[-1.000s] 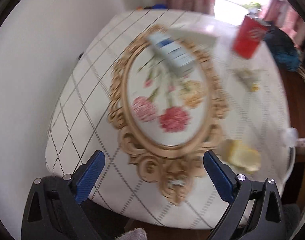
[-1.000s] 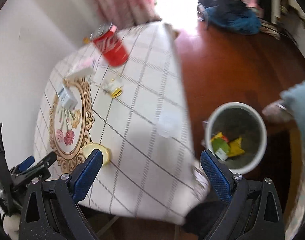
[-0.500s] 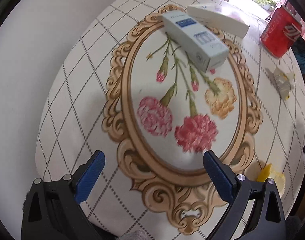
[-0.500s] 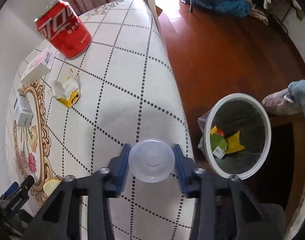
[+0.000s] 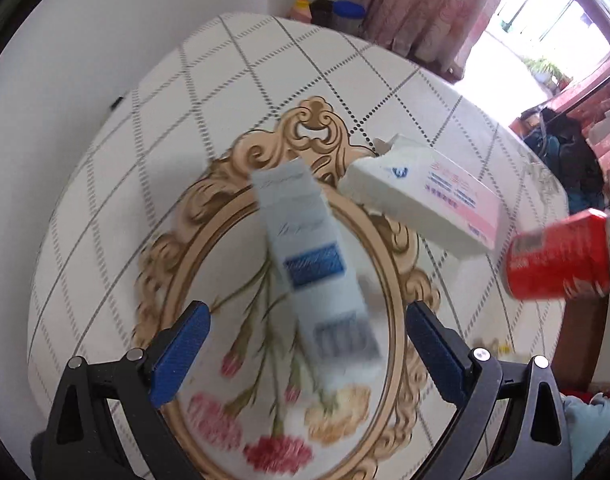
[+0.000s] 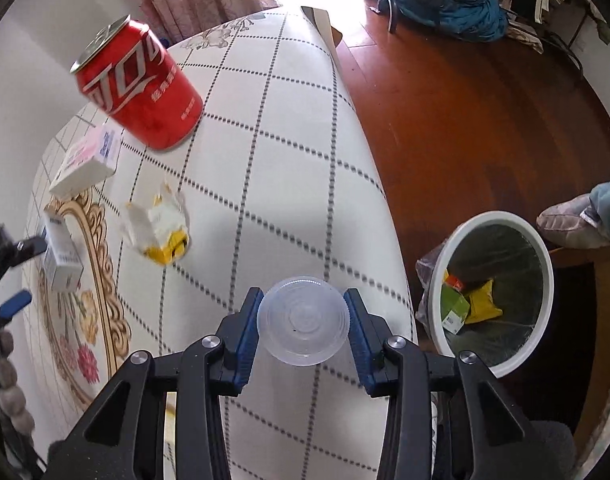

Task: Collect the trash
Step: 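Grasp the white oligopeptides box with left tool while right tool grasps the clear lid, then carry both items over the white bin and open both tools to drop them, then grasp the pink-and-white tube box with left tool while right tool grasps the red cola can, then carry the box and can over the white bin and open both tools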

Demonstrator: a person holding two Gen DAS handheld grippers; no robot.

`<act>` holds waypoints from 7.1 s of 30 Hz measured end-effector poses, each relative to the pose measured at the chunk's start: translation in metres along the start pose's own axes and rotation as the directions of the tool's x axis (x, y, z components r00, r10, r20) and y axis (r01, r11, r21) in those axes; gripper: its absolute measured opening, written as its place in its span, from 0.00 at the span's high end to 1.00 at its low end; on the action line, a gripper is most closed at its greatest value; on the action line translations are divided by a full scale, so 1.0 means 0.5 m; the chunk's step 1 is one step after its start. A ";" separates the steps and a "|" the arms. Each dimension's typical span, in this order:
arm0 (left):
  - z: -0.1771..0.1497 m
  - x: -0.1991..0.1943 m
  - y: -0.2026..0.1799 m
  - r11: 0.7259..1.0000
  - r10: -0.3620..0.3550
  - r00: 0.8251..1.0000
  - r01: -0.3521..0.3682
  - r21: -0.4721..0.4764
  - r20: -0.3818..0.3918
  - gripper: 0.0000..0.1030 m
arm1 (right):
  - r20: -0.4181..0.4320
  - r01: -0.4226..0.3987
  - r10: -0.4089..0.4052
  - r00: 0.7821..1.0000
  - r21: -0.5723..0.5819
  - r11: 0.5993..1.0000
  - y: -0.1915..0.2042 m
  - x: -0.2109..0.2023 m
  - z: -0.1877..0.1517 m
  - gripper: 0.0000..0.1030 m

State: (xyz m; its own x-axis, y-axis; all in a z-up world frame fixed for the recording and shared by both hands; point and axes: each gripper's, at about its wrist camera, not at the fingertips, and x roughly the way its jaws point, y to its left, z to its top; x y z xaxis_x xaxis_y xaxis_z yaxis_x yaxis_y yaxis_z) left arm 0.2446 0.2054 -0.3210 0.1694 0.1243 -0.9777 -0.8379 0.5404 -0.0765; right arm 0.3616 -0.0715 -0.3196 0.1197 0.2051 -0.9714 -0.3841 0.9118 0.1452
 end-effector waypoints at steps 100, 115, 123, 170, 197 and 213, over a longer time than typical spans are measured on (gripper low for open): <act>-0.484 -0.233 -0.511 0.721 -0.157 0.988 0.109 0.684 0.008 0.07 | 0.077 0.165 -0.190 0.979 0.249 0.954 -0.566 -0.210 -0.175 0.08; -0.523 -0.436 -0.431 0.687 -0.326 0.943 0.186 0.702 0.069 0.07 | 0.227 0.104 -0.163 0.960 0.250 0.963 -0.483 -0.448 -0.280 0.07; -0.433 -0.426 -0.315 0.796 -0.271 0.952 0.138 0.589 0.144 0.07 | 0.270 0.013 -0.062 0.961 0.181 0.983 -0.381 -0.487 -0.265 0.07; 0.041 0.065 -0.254 0.206 0.078 0.991 -0.122 0.971 0.108 0.44 | 0.077 -0.039 0.047 0.996 -0.111 0.993 0.058 -0.047 0.312 0.31; -0.166 -0.354 -0.266 0.680 -0.356 0.881 0.016 0.733 0.310 0.53 | 0.392 -0.012 0.037 0.919 -0.064 0.998 -0.063 -0.336 0.109 0.31; -0.446 -0.343 -0.590 0.488 -0.499 0.864 0.342 0.804 -0.065 0.53 | 0.370 0.020 -0.085 0.925 0.176 0.984 -0.495 -0.444 -0.108 0.31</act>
State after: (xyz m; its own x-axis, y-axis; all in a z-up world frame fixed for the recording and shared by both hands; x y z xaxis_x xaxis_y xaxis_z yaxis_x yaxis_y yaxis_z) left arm 0.3471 -0.1610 -0.1744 0.5307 -0.2160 -0.8196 0.0663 0.9746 -0.2140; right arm 0.3807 -0.3621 -0.1499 0.4823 0.2440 -0.8413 -0.2148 0.9640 0.1564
